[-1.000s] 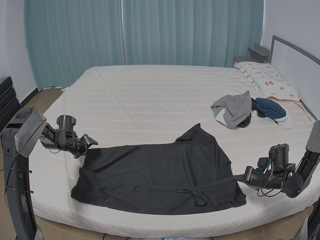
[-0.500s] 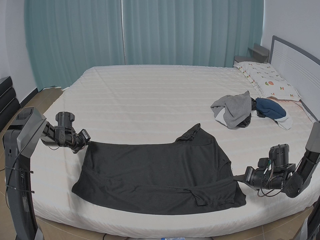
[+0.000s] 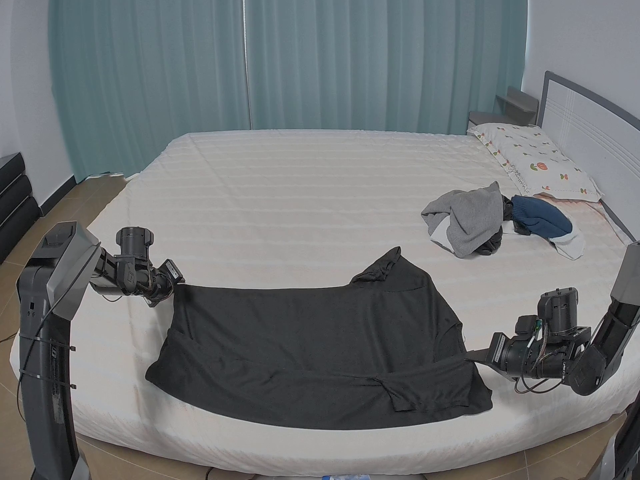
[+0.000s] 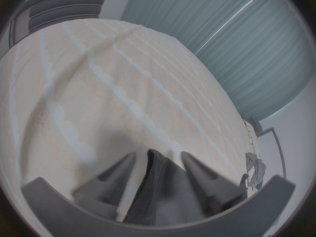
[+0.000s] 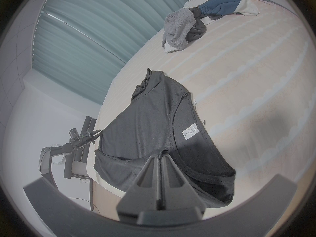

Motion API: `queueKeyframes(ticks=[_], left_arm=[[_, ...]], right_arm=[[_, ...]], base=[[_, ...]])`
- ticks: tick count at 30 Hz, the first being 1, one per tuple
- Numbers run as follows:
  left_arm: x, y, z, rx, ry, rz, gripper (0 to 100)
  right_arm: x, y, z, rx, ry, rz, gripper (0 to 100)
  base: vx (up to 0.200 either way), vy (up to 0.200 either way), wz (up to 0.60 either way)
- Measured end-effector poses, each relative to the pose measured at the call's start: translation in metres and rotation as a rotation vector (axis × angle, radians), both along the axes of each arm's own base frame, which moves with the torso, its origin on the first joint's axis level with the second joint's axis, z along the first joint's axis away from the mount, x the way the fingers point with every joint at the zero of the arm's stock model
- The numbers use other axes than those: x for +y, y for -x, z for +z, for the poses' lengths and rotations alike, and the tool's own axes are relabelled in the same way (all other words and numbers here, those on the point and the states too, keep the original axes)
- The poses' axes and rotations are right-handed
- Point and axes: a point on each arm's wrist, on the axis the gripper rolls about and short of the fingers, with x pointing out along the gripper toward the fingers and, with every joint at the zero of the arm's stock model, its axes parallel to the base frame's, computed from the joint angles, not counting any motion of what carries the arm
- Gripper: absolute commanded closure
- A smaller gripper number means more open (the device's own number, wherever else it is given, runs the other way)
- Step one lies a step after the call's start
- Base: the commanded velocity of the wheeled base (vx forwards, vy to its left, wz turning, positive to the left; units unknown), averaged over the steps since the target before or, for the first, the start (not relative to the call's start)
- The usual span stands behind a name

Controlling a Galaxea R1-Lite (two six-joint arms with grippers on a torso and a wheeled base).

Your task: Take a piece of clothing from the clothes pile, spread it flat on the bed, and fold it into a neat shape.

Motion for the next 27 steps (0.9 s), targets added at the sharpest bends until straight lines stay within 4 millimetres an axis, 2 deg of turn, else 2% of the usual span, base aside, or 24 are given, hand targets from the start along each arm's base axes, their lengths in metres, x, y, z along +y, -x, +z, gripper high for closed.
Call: queueKeyframes(ticks=[7,11,17,23,27], left_arm=[[0.014,0.003,0.014,-0.017,0.067,0.092,0],[0.021,0.015,0.027,-0.013,0.101,0.088,0],[0.018,0.052,0.034,0.052,0.149,-0.004,0],[0.010,0.098,0.031,0.103,0.053,-0.180,0],[0.004,0.120,0.029,0.075,0.003,-0.255,0]], right_arm=[[0.000,0.000,0.000,0.001,0.000,0.000,100],[0.000,0.000,0.000,0.001,0.001,0.000,100],[0.000,0.000,0.000,-0.002,0.001,0.000,100],[0.001,0.000,0.001,-0.004,0.002,0.002,100],[0.001,0.001,0.001,-0.005,0.003,0.005,100]], base=[[0.000,0.000,0.00],[0.000,0.000,0.00],[0.000,0.000,0.00],[0.000,0.000,0.00],[0.000,0.000,0.00]])
